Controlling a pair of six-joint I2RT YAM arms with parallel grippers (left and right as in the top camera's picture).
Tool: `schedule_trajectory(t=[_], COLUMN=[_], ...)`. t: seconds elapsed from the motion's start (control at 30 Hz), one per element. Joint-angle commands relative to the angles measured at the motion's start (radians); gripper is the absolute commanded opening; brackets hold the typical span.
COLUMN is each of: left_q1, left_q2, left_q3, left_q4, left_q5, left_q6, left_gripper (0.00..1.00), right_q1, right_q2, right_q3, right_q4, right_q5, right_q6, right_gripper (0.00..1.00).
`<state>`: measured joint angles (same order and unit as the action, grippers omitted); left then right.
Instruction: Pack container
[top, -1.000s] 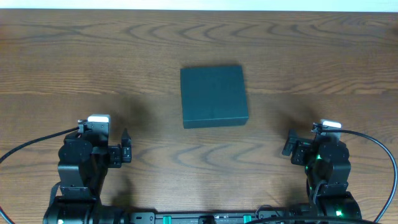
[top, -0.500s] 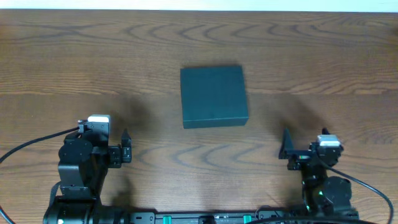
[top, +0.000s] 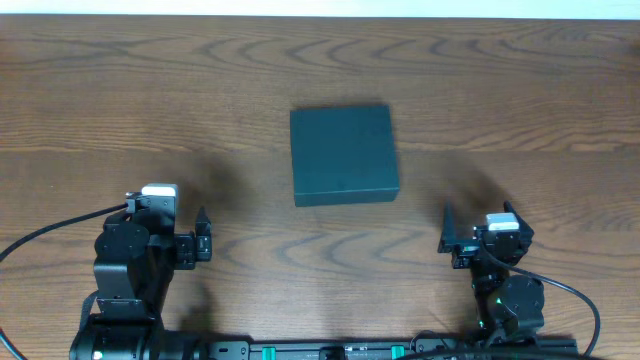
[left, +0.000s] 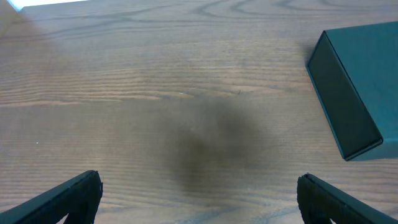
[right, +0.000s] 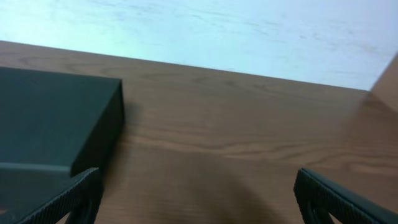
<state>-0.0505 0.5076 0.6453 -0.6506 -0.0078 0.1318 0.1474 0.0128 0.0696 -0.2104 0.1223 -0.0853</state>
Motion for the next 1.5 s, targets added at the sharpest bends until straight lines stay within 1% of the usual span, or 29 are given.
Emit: schedule_trajectory(t=[0.0, 0.9, 0.97, 1.03, 1.13, 1.23, 1.33, 1.47], left_q1=[0.0, 0.0, 0.0, 0.0, 0.0, 0.0, -0.001, -0.001], left_q2=[-0.002, -0.002, -0.003, -0.004, -0.064, -0.181, -0.29, -0.401], left_q3=[0.0, 0.0, 0.0, -0.006, -0.072, -0.227, -0.389, -0.566], left_q4=[0.0, 0.0, -0.013, -0.011, 0.072, 0.251, 0.446, 0.679], left_q5=[-0.015, -0.015, -0.057, -0.021, 0.066, 0.128, 0.14, 0.129], left_q6=[0.009, 0.01, 0.035, 0.032, 0.031, 0.028, 0.005, 0.006], left_gripper=[0.99, 0.99, 0.98, 0.98, 0.98, 0.98, 0.98, 0.99], right_q1=[0.014, 0.014, 0.014, 0.014, 0.014, 0.014, 0.014, 0.014], right_q2=[-0.008, -0.008, -0.008, -0.008, -0.008, -0.008, -0.008, -0.008], right_q3=[-0.006, -0.006, -0.006, -0.006, -0.006, -0.006, -0.006, -0.006], right_q4=[-0.002, 0.002, 0.002, 0.002, 0.002, 0.002, 0.002, 0.002], right_q5=[-0.037, -0.037, -0.037, -0.037, -0.037, -0.037, -0.037, -0.037], right_q6=[0.004, 0.013, 0.013, 0.013, 0.013, 0.013, 0.013, 0.013], right_gripper=[0.99, 0.99, 0.99, 0.99, 0.99, 0.99, 0.99, 0.99])
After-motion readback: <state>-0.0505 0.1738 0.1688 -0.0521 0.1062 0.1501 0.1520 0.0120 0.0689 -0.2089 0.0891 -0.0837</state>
